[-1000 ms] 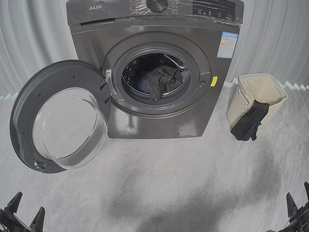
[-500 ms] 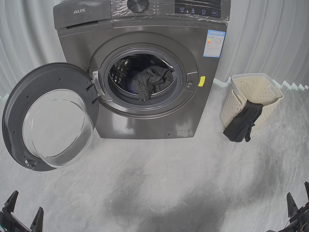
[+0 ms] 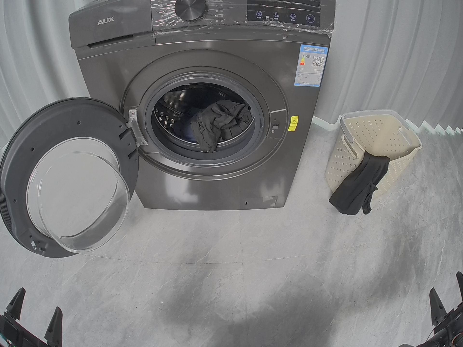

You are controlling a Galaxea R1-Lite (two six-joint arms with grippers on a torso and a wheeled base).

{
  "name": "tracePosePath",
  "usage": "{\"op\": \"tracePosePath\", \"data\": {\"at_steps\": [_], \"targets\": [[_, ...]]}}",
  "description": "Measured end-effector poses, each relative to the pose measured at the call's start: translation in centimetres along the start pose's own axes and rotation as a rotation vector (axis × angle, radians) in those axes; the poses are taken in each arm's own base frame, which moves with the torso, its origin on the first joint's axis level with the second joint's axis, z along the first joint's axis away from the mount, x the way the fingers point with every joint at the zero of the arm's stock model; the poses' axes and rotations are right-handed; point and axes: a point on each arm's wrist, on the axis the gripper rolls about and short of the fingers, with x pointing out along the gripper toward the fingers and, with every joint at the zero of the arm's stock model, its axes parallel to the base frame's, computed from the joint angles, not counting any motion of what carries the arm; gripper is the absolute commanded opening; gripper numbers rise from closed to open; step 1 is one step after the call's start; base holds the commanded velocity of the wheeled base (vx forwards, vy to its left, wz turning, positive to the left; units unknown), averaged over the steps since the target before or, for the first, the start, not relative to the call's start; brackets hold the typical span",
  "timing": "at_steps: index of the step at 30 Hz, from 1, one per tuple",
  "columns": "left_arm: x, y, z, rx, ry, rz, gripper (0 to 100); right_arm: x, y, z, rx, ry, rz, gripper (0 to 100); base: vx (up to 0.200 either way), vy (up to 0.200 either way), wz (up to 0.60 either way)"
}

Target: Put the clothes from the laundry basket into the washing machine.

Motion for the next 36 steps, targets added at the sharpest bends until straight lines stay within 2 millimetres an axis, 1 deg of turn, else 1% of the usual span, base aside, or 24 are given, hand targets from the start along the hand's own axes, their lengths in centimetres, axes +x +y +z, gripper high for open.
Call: {"op": "tracePosePath", "data": {"at_steps": [16,25,36], "targets": [[0.00,0.00,0.00,-0.005,0.000,0.000,100,0.01,0.00,0.00,0.000,0.001,0.000,100,0.000,-0.200,0.00],[0.01,-0.01,0.01,-0.014,0.000,-0.006,100,0.01,0.00,0.00,0.000,0.001,0.000,100,0.000,0.000,0.00],[0.01,-0.01,0.02,-0.015,0.000,-0.006,100,0.02,0.00,0.00,0.000,0.002,0.000,100,0.000,-0.200,0.00]]}}
